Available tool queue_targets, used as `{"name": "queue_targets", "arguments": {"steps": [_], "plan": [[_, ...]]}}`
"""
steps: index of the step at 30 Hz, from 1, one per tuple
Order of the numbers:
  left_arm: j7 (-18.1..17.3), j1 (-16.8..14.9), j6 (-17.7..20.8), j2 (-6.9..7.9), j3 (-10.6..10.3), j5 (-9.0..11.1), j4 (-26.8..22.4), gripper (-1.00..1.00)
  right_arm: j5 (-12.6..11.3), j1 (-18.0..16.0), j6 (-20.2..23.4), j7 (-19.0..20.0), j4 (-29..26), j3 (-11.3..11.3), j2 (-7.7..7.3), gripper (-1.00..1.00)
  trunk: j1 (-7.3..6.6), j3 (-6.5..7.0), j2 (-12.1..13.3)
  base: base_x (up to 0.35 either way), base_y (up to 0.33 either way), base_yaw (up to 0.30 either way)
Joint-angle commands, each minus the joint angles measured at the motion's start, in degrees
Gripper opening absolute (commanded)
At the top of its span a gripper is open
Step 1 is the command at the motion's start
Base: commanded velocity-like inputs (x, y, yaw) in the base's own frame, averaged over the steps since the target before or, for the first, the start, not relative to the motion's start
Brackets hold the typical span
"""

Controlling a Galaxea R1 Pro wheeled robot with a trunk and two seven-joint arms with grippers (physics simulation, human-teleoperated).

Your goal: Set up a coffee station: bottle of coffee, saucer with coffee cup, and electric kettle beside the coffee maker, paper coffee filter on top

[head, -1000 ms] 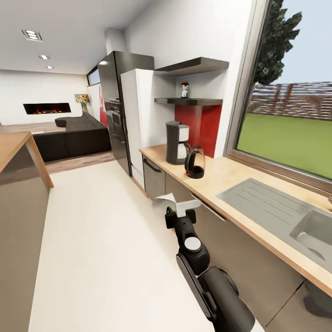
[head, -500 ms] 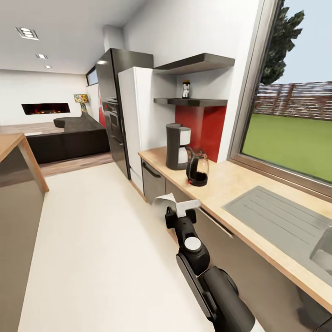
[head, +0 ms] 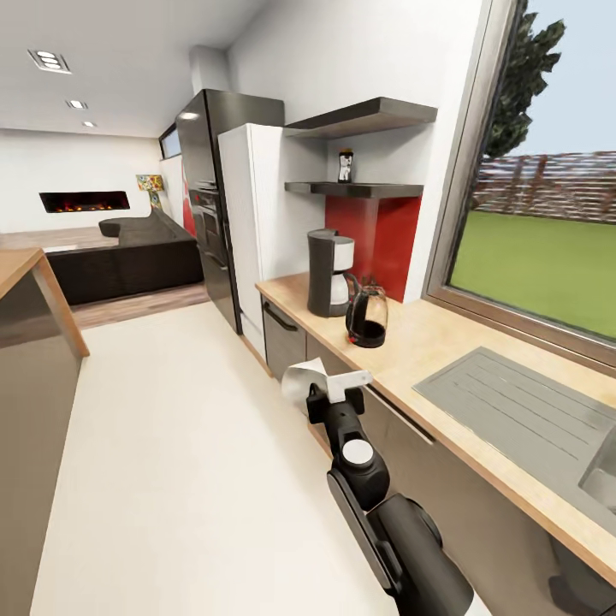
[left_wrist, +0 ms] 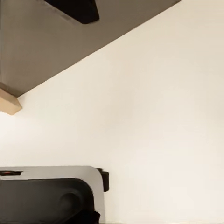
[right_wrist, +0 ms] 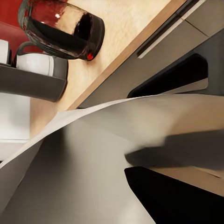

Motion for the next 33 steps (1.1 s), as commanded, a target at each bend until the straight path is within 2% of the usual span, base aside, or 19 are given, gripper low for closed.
{"name": "queue_targets", "arguments": {"steps": [1, 10, 28, 33], "plan": [[0.09, 0.03, -0.41, 0.01, 0.36, -0.60, -1.43, 1.00, -0.07, -0.07, 0.37, -0.31, -0.04, 0.12, 0.00, -1.00, 0.04, -0.12, -0.12, 0.000, 0.000, 0.000], [0.26, -0.03, -0.31, 0.12, 0.15, -0.47, -2.06, 1.00, 0.23, -0.67, 0.70, -0.40, -1.28, -0.28, 0.00, -1.00, 0.04, -0.12, -0.12, 0.000, 0.000, 0.000], [0.26, -0.26, -0.30, 0.62, 0.13, -0.50, -1.95, 1.00, -0.46, -6.48, 5.75, -0.14, -1.15, -6.03, 0.00, -1.00, 0.04, -0.12, -0.12, 0.000, 0.000, 0.000], [0.24, -0.18, -0.30, 0.68, 0.04, -0.46, -1.90, 1.00, -1.69, -8.09, 7.43, -0.13, 0.11, -7.63, 0.00, -1.00, 0.04, -0.12, -0.12, 0.000, 0.000, 0.000]]}}
